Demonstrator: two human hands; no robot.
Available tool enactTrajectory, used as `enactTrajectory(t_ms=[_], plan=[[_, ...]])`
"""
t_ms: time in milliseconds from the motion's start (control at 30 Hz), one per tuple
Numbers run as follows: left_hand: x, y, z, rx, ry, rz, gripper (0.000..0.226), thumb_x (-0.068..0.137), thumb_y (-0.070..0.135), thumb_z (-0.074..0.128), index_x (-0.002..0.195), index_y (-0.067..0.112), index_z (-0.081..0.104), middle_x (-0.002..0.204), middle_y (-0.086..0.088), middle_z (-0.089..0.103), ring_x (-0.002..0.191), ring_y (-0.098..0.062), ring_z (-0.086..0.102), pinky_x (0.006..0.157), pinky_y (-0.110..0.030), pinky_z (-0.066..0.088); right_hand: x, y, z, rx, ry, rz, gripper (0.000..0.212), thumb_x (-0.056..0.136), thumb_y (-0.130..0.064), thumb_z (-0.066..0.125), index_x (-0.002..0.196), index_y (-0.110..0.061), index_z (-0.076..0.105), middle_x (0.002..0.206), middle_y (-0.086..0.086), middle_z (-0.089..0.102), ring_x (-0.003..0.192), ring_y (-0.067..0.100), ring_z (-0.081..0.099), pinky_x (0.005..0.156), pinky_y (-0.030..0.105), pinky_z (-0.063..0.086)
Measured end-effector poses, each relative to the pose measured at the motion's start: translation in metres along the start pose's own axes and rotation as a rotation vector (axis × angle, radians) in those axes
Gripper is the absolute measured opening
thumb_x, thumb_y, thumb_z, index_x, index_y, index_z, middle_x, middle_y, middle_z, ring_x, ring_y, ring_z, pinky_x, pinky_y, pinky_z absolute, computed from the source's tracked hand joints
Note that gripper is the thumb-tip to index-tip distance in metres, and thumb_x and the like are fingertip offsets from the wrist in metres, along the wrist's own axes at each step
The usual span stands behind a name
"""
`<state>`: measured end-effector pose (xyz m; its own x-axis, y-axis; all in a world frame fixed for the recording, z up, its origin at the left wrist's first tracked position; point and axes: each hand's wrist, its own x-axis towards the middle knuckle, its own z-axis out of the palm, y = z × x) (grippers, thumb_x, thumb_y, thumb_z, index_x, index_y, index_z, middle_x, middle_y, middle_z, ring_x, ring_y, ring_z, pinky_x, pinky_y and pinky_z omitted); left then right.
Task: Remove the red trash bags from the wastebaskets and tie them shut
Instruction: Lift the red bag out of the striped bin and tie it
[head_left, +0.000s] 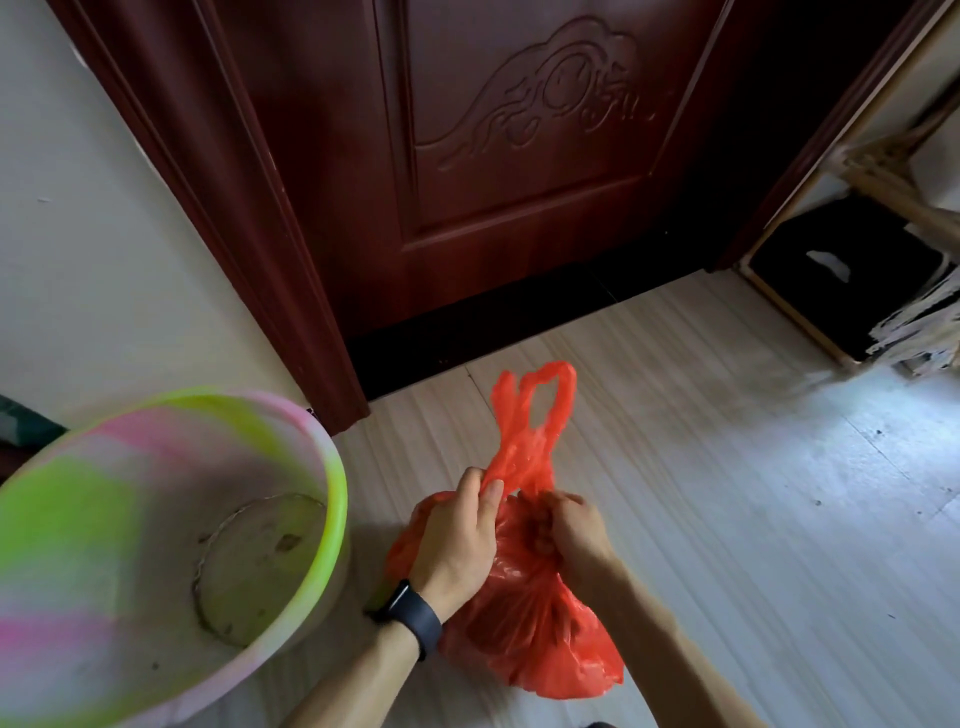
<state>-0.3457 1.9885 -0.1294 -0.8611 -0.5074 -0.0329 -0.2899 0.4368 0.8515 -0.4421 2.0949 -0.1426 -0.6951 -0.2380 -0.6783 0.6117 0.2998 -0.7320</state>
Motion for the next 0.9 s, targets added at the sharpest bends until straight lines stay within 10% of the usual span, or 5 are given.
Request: enactTrajectory(t_ms=[233,467,567,700,900], plan=[[0.006,-0.021,0.003,0.507,-0.090,0.404,0.023,0.101,0.038,0.038,0.101,0.023,0.054,0.079,0.002,0.068,0.064,-0.024,0.062,0.062,-0.031,0.041,-0.012,0.000,-0.009,-0.117,-0.137,-0.128,0.020,0.087,-0.004,0.056,0.070,-0.001,0.067,0.057,0.005,0.057,0.053,0.016,0.049,0.053,0.029,0.040],[0.000,-0.009,0.014,0.723,-0.113,0.547,0.014,0.091,0.023,0.041,0.089,0.025,0.056,0.068,0.005,0.062,0.063,-0.017,0.064,0.066,-0.032,0.046,-0.016,0.002,-0.017,-0.182,-0.114,-0.225,0.039,0.092,-0.044,0.065,0.081,-0.007,0.068,0.063,0.009,0.058,0.051,0.017,0.053,0.050,0.031,0.039],[-0.001,0.001,0.010,0.486,-0.189,0.302,0.029,0.097,0.045,0.041,0.098,0.027,0.064,0.082,0.004,0.072,0.078,-0.015,0.067,0.076,-0.032,0.048,-0.011,-0.001,-0.019,-0.146,-0.191,-0.112,0.022,0.096,-0.021,0.056,0.082,-0.006,0.067,0.059,0.006,0.062,0.044,0.014,0.055,0.046,0.027,0.042],[0.019,0.010,-0.017,-0.261,-0.569,-0.364,0.038,0.092,0.048,0.060,0.066,0.021,0.065,0.055,0.003,0.053,0.051,-0.009,0.051,0.057,-0.020,0.041,-0.014,-0.023,-0.026,-0.039,-0.405,0.013,0.033,0.094,-0.002,0.047,0.065,-0.017,0.053,0.054,-0.002,0.051,0.035,0.011,0.051,0.043,0.029,0.038],[0.025,0.001,-0.028,-0.757,-0.709,-0.779,0.040,0.094,0.030,0.052,0.056,0.020,0.047,0.043,0.008,0.034,0.048,-0.010,0.028,0.054,-0.021,0.036,-0.023,-0.009,-0.053,-0.181,-0.553,-0.340,0.018,0.085,-0.006,0.074,0.083,0.009,0.065,0.075,0.016,0.063,0.070,0.027,0.059,0.066,0.032,0.049]])
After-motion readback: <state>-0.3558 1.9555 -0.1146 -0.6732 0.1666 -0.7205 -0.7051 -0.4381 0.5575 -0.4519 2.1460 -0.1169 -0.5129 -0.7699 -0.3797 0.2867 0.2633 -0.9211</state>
